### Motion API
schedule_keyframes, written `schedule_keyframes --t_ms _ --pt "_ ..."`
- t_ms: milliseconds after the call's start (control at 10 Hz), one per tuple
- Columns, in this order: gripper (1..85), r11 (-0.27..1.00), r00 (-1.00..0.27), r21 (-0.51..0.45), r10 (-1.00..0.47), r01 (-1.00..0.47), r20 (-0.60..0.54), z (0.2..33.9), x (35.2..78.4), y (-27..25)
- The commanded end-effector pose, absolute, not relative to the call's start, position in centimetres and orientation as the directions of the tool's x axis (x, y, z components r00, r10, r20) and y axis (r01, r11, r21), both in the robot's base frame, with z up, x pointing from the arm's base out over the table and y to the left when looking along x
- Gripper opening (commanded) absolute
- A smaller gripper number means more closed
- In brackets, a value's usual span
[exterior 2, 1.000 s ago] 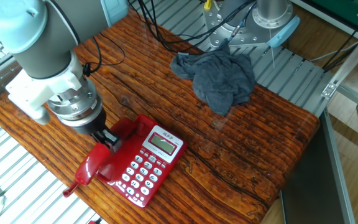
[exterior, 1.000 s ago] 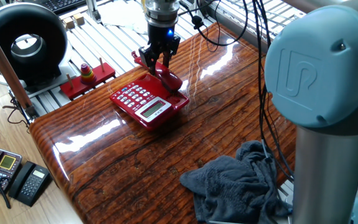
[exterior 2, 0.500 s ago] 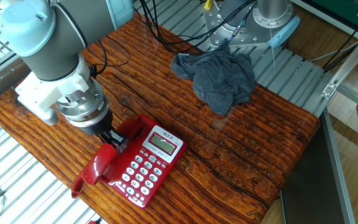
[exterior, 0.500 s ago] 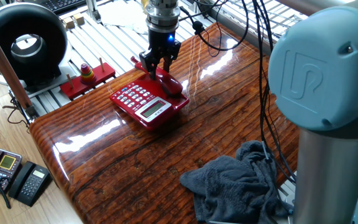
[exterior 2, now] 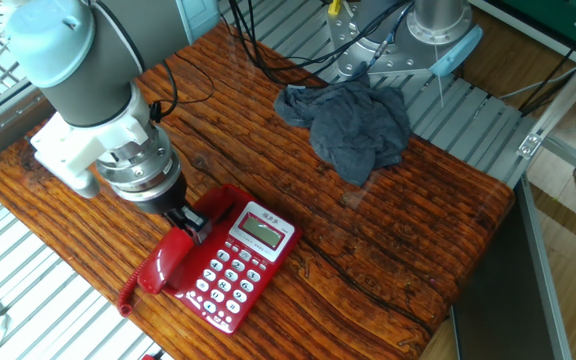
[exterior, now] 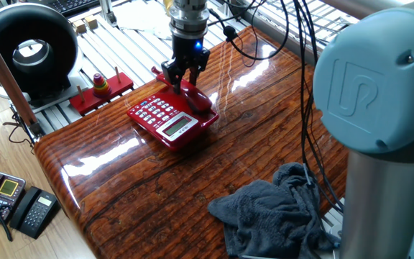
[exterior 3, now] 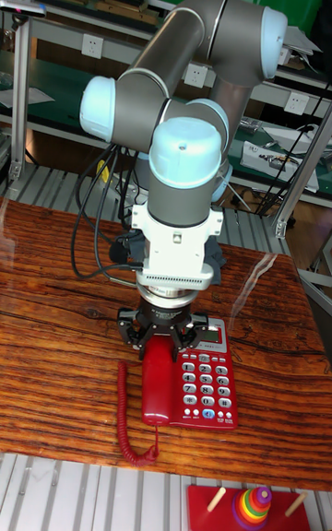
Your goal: Place the handset of the telephone on the corresponding phone cradle
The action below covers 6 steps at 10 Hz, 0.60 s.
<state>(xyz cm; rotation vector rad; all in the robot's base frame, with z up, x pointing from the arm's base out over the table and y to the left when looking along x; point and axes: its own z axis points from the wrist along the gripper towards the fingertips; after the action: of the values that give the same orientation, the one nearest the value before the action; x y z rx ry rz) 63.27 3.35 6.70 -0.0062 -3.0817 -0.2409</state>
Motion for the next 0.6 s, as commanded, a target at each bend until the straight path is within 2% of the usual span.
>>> schedule_keyframes --t_ms 0,500 --pt "32.3 0.985 -0.999 0.17 0.005 0.013 0.052 6.69 62.96 3.68" --pt "32.0 0.985 -0.999 0.171 0.002 0.01 0.047 5.96 62.3 4.1"
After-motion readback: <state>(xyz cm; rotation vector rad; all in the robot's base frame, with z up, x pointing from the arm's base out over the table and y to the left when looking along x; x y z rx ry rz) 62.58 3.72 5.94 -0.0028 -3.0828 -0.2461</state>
